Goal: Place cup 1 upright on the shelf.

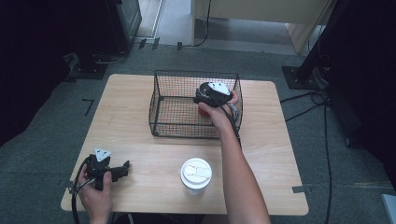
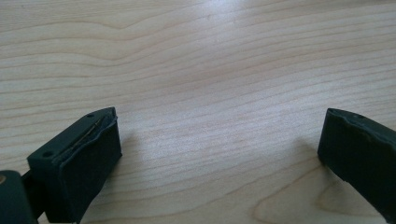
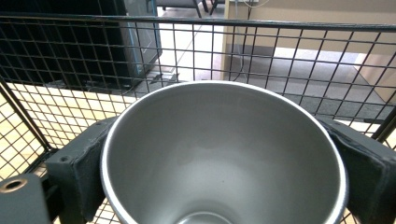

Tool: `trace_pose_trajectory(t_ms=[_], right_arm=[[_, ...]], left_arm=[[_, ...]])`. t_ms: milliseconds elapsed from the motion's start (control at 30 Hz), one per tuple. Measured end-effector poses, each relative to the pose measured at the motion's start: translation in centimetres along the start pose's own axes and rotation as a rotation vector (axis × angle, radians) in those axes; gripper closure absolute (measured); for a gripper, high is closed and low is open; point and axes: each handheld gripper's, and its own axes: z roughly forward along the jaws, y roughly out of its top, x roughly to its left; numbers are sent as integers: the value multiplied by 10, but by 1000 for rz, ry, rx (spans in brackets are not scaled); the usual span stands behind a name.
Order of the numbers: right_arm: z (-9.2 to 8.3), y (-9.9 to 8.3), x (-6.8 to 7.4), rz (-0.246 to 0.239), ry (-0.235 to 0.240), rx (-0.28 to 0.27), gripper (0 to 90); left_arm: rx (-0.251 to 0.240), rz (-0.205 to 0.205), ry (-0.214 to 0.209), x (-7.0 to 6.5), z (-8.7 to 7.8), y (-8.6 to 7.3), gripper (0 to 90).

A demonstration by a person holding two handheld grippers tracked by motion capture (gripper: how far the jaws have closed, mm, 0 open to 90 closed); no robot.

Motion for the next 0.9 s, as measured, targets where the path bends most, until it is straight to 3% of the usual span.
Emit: trace_pose_trajectory(t_ms=[233, 700, 900], right_arm=[[-1, 2, -1, 4, 1, 2, 0], [-21, 28, -1, 13, 10, -110, 0], [-35, 36, 1, 10, 8, -124, 0]], left_arm=[[0, 0, -1, 0, 0, 0, 0], [0, -1, -1, 0, 0, 0, 0], [0, -1, -1, 0, 0, 0, 0]])
